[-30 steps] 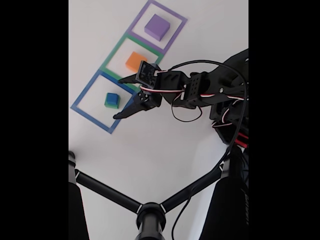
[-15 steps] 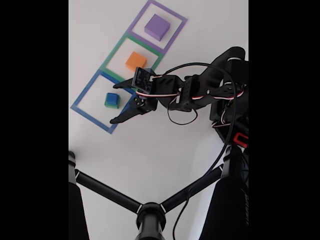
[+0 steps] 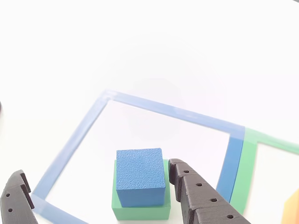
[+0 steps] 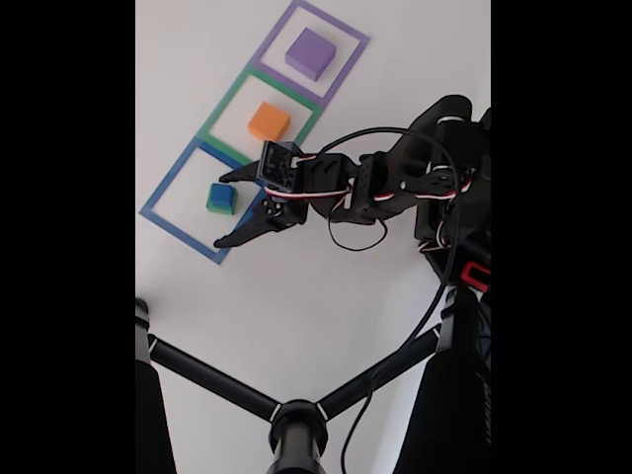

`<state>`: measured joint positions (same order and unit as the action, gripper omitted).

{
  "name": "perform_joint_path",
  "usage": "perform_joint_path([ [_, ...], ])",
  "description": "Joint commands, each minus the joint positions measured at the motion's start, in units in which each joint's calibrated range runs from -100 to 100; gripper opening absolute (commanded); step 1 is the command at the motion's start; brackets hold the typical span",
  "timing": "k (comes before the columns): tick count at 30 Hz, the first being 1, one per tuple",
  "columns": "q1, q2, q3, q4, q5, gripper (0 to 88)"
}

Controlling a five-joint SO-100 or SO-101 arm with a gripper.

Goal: Tower of hanoi

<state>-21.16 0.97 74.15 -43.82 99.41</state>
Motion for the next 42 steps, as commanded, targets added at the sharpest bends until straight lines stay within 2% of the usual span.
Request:
perform_joint_path([
  [1, -0.79, 0.6, -2.7, -1.77, 0.59, 33.0],
  [10, -1.08, 2.62, -4.15, -1.93, 0.59, 28.5],
  [25, -2.04, 3.11, -3.79, -1.93, 0.59, 11.3],
  [42, -1.75, 3.35, -3.79, -2.17, 0.59, 4.1],
])
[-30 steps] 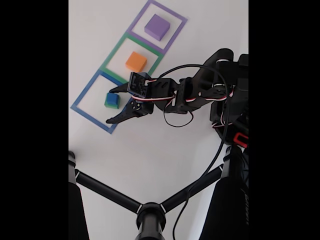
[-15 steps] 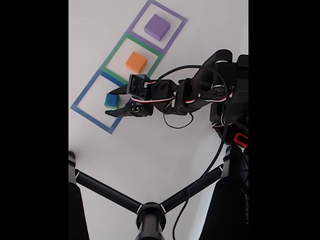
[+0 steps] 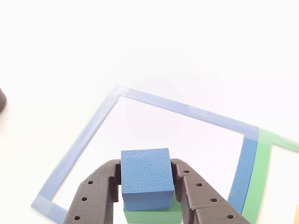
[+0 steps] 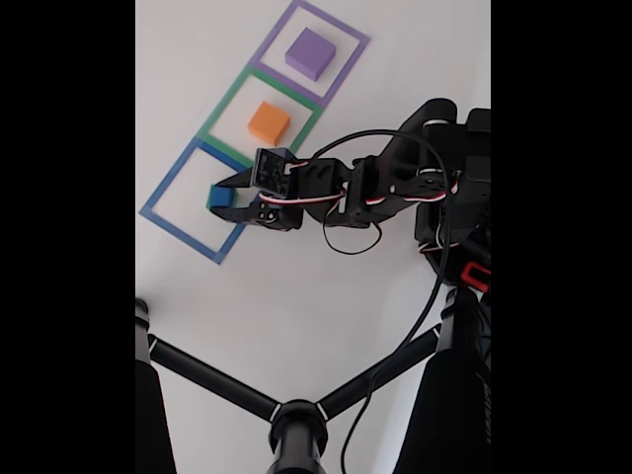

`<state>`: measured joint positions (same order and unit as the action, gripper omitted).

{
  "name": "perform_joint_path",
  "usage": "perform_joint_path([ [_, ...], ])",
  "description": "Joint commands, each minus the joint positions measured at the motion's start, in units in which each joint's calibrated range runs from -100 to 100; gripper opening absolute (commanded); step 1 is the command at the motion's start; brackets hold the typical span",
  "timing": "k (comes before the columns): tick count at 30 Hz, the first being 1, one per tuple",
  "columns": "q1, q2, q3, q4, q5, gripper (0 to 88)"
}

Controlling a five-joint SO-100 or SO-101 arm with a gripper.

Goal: Tower of hanoi

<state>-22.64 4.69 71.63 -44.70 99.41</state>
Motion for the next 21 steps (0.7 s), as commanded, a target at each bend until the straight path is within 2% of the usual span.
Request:
perform_joint_path([
  [1, -0.28, -0.37, -1.26, -1.29, 0.59, 4.1],
  [9, -0.76, -2.87, -1.45, -0.48, 0.59, 4.3],
  [13, -1.62, -7.63, -1.63, 3.97, 0.59, 4.0],
  [16, -2.0, -13.2, -2.54, 11.18, 0.59, 4.1],
  [21, -1.14, -25.4, -5.08, 29.32, 0.59, 4.2],
])
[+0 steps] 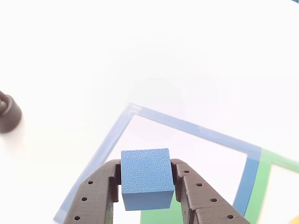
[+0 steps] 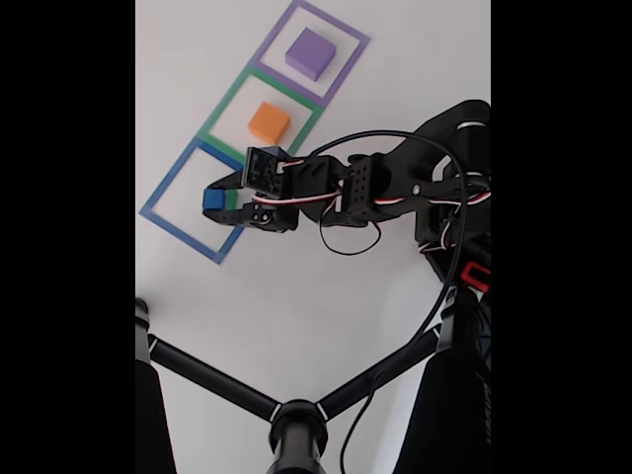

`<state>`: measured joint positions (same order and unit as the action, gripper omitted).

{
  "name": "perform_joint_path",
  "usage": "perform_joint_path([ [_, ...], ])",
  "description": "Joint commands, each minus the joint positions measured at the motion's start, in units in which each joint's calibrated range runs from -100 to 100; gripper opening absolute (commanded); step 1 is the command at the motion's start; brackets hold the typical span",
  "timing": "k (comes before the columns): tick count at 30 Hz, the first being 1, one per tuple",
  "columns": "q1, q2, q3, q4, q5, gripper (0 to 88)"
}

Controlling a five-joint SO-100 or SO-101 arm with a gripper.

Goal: Tower of hanoi

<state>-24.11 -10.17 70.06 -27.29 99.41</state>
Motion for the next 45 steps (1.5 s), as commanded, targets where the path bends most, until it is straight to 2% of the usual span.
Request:
perform_joint_path([
  [1, 0.72, -13.04, -4.42, 16.19, 0.59, 4.2],
  [7, 4.74, -25.96, -16.24, 47.77, 0.59, 4.1],
  [15, 9.06, -26.69, -51.61, 91.5, 0.59, 3.6],
  [23, 11.74, -23.62, -82.42, 119.19, 0.59, 3.9],
  [29, 16.34, -22.97, -91.33, 127.13, 0.59, 3.8],
  [45, 25.93, -24.83, -91.33, 127.04, 0.59, 3.6],
])
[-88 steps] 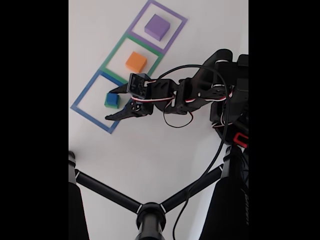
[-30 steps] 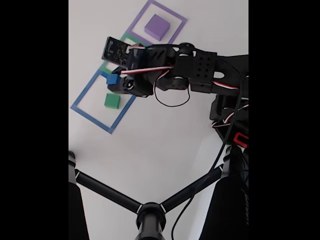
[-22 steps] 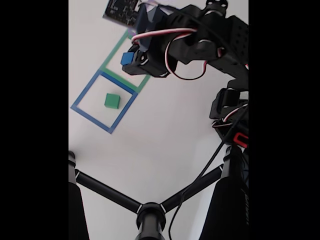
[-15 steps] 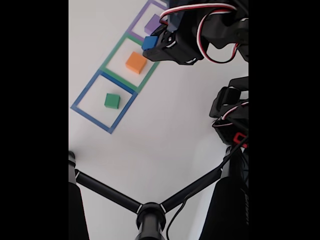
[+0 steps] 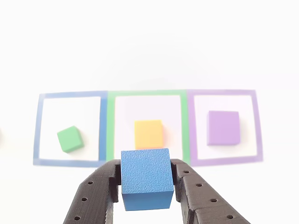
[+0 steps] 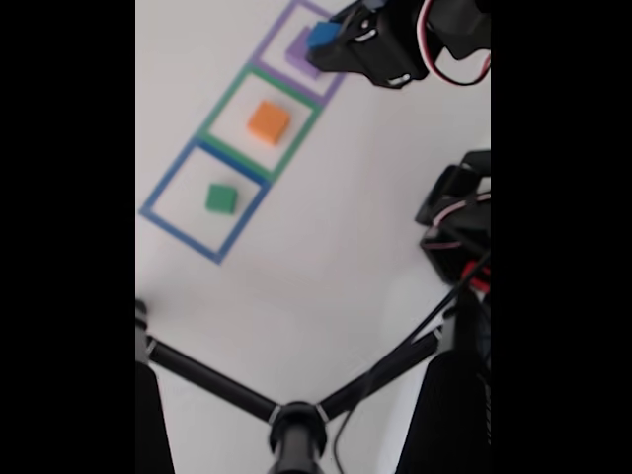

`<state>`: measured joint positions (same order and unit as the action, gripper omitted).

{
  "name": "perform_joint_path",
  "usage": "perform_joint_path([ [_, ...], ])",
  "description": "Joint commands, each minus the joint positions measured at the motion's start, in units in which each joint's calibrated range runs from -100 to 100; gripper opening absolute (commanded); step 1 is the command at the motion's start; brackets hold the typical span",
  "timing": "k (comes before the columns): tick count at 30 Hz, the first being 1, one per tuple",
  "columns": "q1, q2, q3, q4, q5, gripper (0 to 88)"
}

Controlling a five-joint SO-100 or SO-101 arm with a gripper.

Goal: Tower of hanoi

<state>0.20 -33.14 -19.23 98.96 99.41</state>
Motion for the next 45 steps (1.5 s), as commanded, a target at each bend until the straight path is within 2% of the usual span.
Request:
perform_joint_path([
  [1, 2.1, -1.87, -1.86, 0.8, 0.59, 3.6],
  [11, 8.23, -1.87, 2.14, -2.92, 0.59, 3.5],
  [18, 13.7, -3.08, 13.96, -13.86, 0.59, 3.5],
  [26, 20.12, -8.16, 43.05, -39.85, 0.59, 3.6],
  [33, 22.81, -7.19, 71.05, -73.86, 0.59, 3.5],
  [45, 22.9, 10.73, 86.51, -113.05, 0.59, 3.5],
])
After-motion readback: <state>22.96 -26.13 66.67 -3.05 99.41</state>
